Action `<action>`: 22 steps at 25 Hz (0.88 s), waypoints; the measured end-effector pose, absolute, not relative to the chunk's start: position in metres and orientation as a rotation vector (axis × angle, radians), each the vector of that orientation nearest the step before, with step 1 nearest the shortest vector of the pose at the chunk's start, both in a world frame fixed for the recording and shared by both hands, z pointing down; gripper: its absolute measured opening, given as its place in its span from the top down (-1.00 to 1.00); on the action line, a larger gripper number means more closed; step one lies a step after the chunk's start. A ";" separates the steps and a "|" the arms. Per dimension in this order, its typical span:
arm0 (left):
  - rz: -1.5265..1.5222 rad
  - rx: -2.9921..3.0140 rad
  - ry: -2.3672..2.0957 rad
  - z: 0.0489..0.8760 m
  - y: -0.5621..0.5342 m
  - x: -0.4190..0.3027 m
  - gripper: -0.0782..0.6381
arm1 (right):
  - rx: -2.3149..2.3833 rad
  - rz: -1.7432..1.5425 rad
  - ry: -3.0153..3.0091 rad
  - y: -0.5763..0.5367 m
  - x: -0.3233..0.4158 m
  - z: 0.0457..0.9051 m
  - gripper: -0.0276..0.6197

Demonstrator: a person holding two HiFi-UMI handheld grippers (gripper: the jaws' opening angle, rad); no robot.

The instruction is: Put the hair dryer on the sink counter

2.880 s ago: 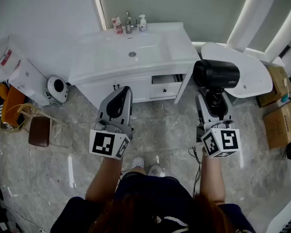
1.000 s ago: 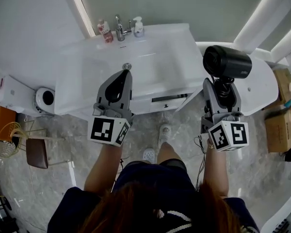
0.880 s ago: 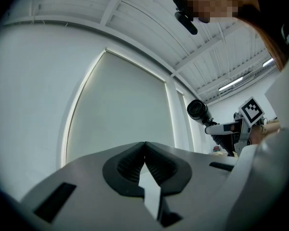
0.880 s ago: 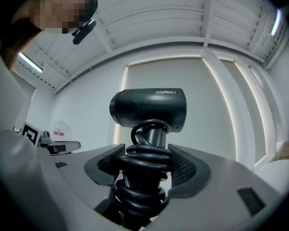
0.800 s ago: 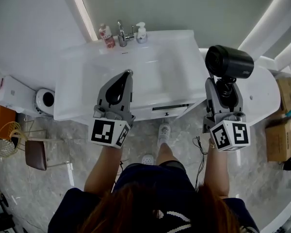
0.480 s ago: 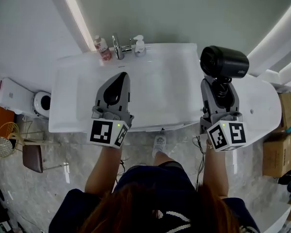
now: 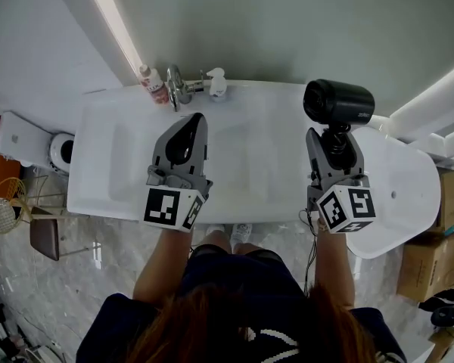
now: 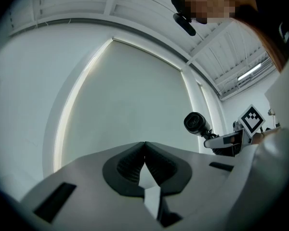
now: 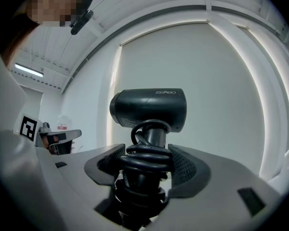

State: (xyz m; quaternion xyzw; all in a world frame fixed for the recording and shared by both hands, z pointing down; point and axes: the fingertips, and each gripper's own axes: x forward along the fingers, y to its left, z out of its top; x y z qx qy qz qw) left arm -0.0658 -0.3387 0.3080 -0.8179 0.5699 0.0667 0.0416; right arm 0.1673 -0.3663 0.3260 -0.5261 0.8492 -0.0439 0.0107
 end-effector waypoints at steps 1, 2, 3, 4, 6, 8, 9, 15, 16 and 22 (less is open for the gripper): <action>0.199 -2.515 1.745 0.312 -0.345 -0.066 0.73 | -1.655 -0.165 2.662 -0.372 0.166 0.336 0.01; 0.194 -2.529 1.743 0.315 -0.352 -0.066 0.73 | -1.671 -0.193 2.674 -0.377 0.164 0.346 0.01; 0.189 -2.544 1.737 0.318 -0.359 -0.065 0.73 | -1.688 -0.221 2.686 -0.382 0.163 0.357 0.01; 0.184 -2.559 1.729 0.322 -0.366 -0.064 0.73 | -1.705 -0.247 2.699 -0.388 0.162 0.368 0.01; 0.171 -2.590 1.710 0.328 -0.380 -0.063 0.73 | -1.741 -0.306 2.727 -0.399 0.159 0.392 0.01; 0.157 -2.621 1.692 0.335 -0.394 -0.062 0.73 | -1.779 -0.381 2.760 -0.410 0.156 0.421 0.01; 0.153 -2.633 1.685 0.337 -0.400 -0.063 0.73 | -1.798 -0.422 2.779 -0.415 0.155 0.437 0.01; 0.106 -2.690 1.687 0.366 -0.427 -0.068 0.73 | -1.867 -0.739 2.878 -0.433 0.149 0.540 0.01; 0.098 -2.699 1.690 0.370 -0.430 -0.069 0.73 | -1.875 -0.788 2.901 -0.434 0.148 0.556 0.01; 0.066 -2.730 1.692 0.385 -0.442 -0.068 0.73 | -1.969 -1.088 3.027 -0.422 0.155 0.640 0.00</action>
